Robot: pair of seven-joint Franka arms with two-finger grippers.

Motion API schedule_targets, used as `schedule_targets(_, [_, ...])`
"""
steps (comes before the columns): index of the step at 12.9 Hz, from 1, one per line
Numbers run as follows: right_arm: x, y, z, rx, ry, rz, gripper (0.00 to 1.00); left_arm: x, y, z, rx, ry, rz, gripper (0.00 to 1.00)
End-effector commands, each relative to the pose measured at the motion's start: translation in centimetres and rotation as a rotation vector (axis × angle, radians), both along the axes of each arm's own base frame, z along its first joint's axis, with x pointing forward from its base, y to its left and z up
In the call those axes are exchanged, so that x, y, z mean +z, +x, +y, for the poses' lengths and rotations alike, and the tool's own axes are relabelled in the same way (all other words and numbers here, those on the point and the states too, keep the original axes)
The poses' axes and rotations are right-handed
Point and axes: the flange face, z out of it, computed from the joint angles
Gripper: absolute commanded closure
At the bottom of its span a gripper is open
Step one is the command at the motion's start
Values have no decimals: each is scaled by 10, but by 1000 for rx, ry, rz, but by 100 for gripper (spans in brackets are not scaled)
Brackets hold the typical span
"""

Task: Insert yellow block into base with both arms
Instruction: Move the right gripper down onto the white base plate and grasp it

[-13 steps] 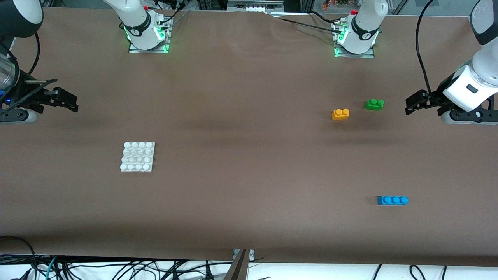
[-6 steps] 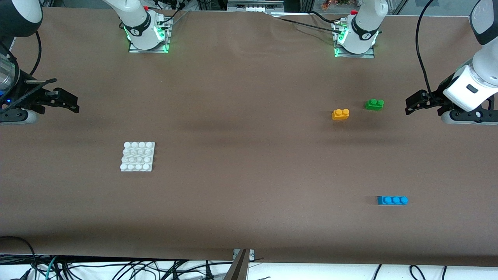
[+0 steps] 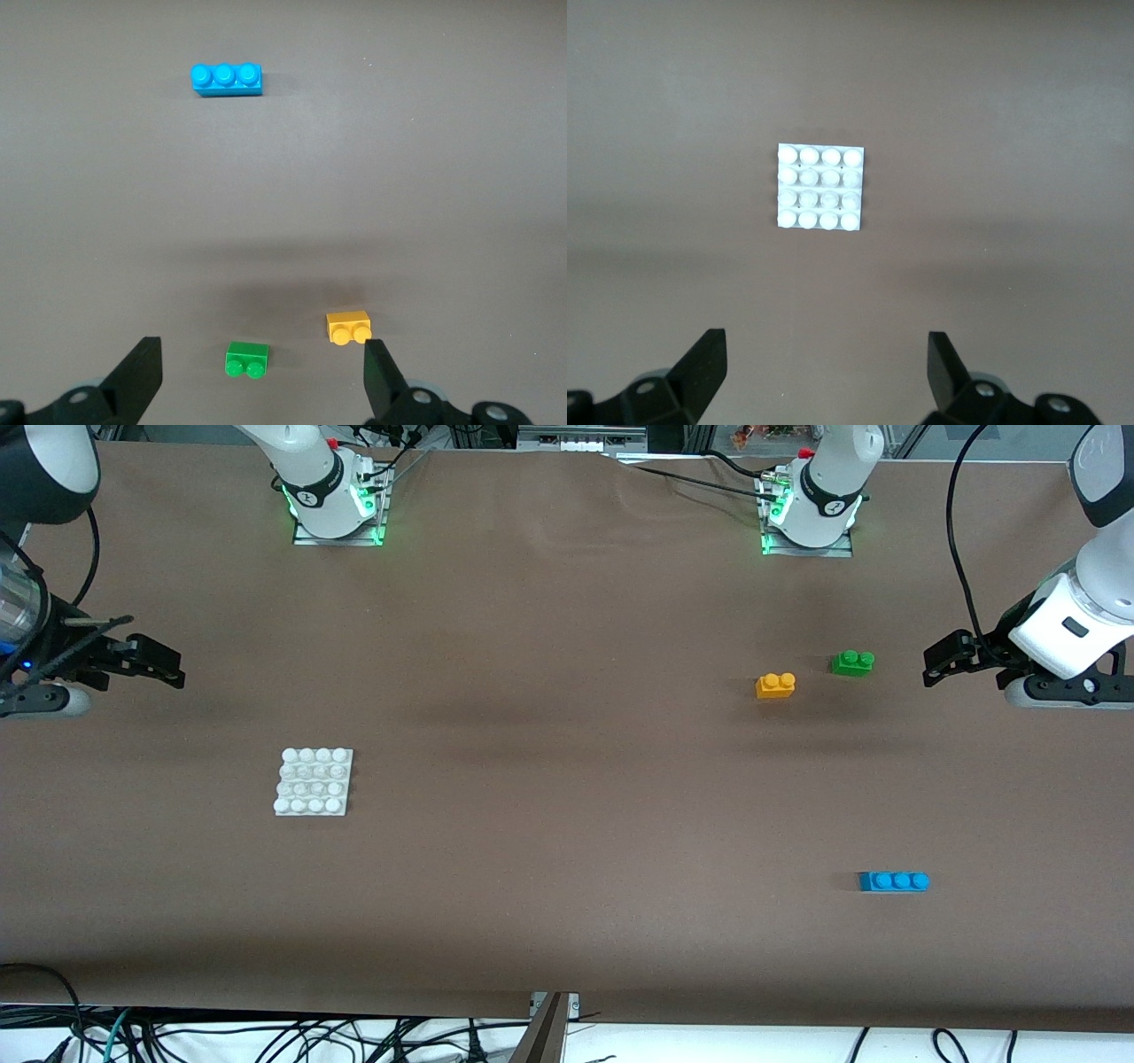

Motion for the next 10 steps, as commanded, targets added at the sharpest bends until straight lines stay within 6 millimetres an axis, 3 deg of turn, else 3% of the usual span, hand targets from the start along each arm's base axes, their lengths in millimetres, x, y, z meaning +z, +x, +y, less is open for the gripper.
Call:
schedule_targets(1, [-43, 21, -4, -6, -7, 47, 0, 8, -2, 1, -21, -4, -4, 0])
schedule_targets(2, [-70, 29, -4, -14, -14, 80, 0, 8, -2, 1, -21, -5, -4, 0])
schedule_targets(7, [-131, 55, -12, -44, -3, 62, 0, 7, -2, 1, -23, -4, -2, 0])
schedule_targets(10, [-193, 59, -4, -93, 78, -5, 0, 7, -2, 1, -23, -4, -2, 0])
